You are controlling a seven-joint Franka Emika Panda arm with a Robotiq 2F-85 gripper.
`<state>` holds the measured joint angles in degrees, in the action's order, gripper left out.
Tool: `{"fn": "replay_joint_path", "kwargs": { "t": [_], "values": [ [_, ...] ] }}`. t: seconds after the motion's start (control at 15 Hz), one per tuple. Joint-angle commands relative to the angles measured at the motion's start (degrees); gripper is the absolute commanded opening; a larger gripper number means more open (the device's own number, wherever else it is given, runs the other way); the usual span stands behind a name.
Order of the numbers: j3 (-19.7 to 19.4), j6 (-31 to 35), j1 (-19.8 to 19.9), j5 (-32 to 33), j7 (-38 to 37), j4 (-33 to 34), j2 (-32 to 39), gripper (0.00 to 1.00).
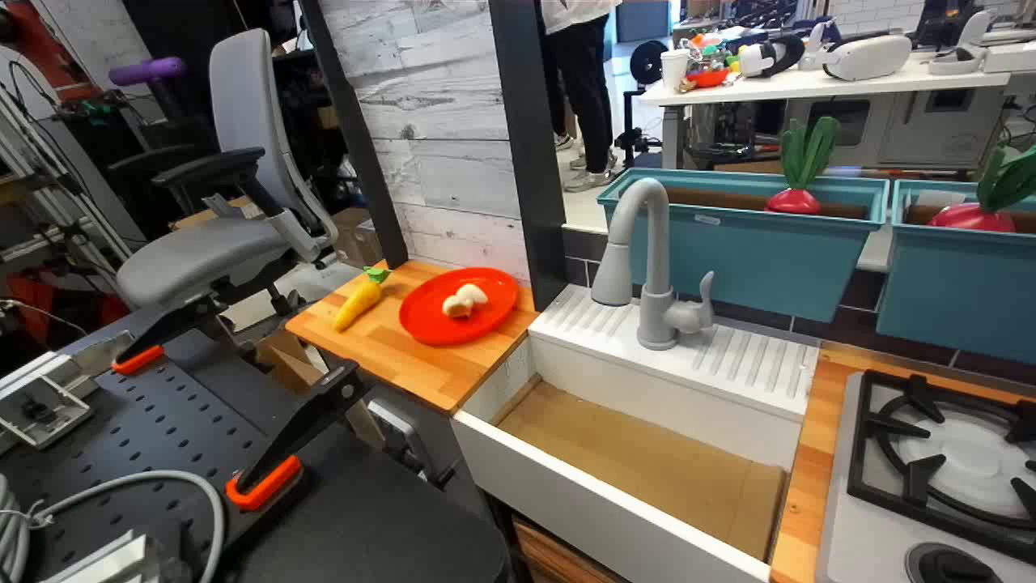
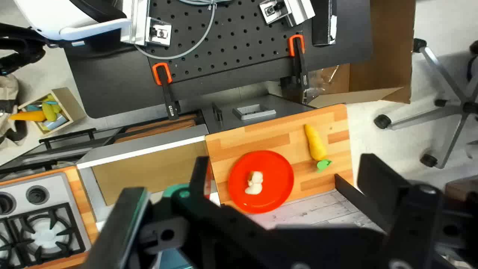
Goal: Remove the teddy bear from the orange plate
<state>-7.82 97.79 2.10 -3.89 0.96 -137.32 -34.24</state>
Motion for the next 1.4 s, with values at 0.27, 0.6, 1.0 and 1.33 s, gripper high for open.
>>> {"fn": "replay_joint_path", "kwargs": {
  "t": [0.27,0.6,1.0,1.33],
  "values": [
    [0.85,-0.16,1.08,-0.45,0.49,0.14,0.13,1.00],
    [0.85,-0.16,1.08,-0.45,0.49,0.14,0.13,1.00],
    [0.85,-0.16,1.08,-0.45,0.49,0.14,0.13,1.00],
    [0.19,11.47,1.14,-2.82,0.35,-4.55,4.29,1.00]
  ]
}}
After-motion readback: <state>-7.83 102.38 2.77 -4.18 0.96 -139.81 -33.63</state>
